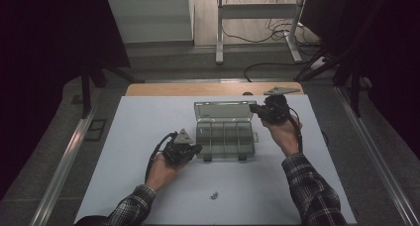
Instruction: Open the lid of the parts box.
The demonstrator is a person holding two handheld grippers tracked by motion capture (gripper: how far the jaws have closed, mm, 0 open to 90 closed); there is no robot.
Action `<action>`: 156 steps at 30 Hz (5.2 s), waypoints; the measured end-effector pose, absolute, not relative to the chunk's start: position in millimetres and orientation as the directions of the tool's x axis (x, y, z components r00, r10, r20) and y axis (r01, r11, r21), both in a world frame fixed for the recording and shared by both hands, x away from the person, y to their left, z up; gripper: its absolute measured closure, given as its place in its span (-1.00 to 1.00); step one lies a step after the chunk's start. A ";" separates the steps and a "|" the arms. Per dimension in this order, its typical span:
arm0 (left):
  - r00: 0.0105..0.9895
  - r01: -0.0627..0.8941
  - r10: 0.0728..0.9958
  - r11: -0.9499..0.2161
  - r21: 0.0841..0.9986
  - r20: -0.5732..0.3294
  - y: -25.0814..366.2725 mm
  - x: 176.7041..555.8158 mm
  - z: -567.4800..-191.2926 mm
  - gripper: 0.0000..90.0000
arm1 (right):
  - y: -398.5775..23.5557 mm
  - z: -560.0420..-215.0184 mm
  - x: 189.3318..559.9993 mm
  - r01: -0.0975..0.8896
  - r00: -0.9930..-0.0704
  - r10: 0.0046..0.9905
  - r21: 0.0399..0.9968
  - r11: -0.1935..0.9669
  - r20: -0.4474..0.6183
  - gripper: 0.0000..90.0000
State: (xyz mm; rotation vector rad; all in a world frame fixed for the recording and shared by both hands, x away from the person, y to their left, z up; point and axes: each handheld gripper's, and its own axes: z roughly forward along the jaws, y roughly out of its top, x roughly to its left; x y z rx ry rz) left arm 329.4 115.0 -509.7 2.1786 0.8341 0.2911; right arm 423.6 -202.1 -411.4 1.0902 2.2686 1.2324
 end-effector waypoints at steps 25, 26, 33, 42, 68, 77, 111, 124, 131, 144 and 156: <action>0.760 0.474 0.647 -0.487 0.733 -0.062 115.0 329.7 -510.0 0.93 | -197.9 -421.6 453.9 0.482 -0.607 0.791 0.825 0.294 0.072 0.97; 0.760 0.474 0.646 -0.487 0.733 -0.062 115.1 329.7 -510.0 0.93 | -197.9 -421.6 453.9 0.482 -0.607 0.791 0.825 0.294 0.072 0.97; 0.761 0.474 0.646 -0.487 0.734 -0.063 115.1 329.8 -510.0 0.93 | -196.7 -425.5 462.3 0.490 -0.590 0.804 0.823 0.287 0.072 0.97; 0.761 0.473 0.645 -0.487 0.734 -0.063 115.2 329.9 -510.1 0.93 | -195.9 -431.4 472.8 0.506 -0.573 0.816 0.816 0.279 0.076 0.97; 0.760 0.475 0.647 -0.484 0.735 -0.065 115.2 329.7 -510.4 0.93 | -194.7 -449.7 483.2 0.553 -0.551 0.830 0.781 0.290 0.082 0.97; 0.758 0.479 0.648 -0.478 0.736 -0.073 116.0 330.3 -510.6 0.92 | -196.5 -443.0 476.0 0.541 -0.571 0.817 0.786 0.301 0.081 0.97; 0.732 0.498 0.674 -0.430 0.753 -0.099 117.6 331.1 -507.2 0.55 | -201.0 -427.8 442.0 0.508 -0.625 0.778 0.791 0.341 0.066 0.66; 0.721 0.511 0.681 -0.398 0.762 -0.128 120.3 330.7 -498.0 0.18 | -198.8 -422.5 423.7 0.483 -0.650 0.759 0.791 0.375 0.037 0.35; 0.711 0.519 0.689 -0.376 0.767 -0.143 126.0 330.1 -490.4 0.00 | -199.0 -424.0 413.4 0.471 -0.668 0.743 0.791 0.390 0.031 0.24; 0.709 0.522 0.691 -0.380 0.764 -0.140 135.3 324.4 -479.8 -0.29 | -203.6 -427.4 392.9 0.447 -0.681 0.732 0.801 0.399 0.017 -0.11; 0.705 0.533 0.693 -0.376 0.758 -0.152 150.0 316.4 -469.9 -0.72 | -205.8 -428.7 375.1 0.424 -0.672 0.741 0.816 0.393 -0.008 -0.49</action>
